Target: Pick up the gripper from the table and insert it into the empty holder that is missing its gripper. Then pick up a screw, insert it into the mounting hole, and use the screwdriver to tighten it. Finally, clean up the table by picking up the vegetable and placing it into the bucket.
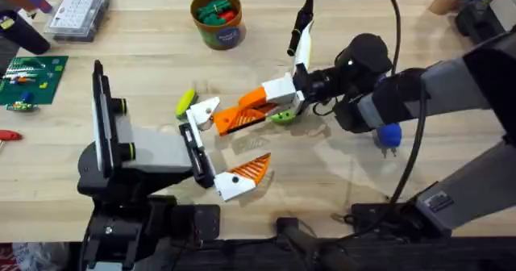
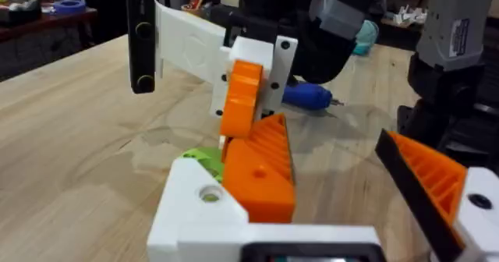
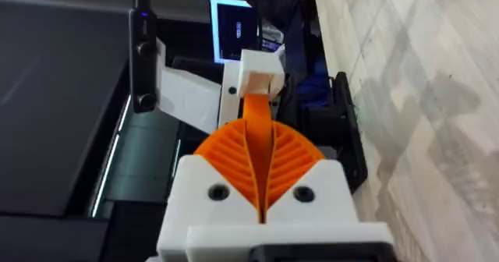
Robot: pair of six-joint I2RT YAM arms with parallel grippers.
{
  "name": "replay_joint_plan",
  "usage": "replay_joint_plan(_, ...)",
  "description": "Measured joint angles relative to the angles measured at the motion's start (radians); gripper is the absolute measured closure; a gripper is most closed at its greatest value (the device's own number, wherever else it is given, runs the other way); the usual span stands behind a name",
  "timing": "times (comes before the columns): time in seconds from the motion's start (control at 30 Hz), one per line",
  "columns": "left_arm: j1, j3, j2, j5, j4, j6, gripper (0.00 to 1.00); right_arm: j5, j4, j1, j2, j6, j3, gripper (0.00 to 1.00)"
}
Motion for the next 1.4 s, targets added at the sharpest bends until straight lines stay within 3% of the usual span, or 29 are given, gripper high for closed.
replay_joint_plan(1.4,0.001,0.000,0.000,-0.015,0.000,-0.003,0.011,0.203,-0.055,0.065,0.000,0.000,0.007,0.986)
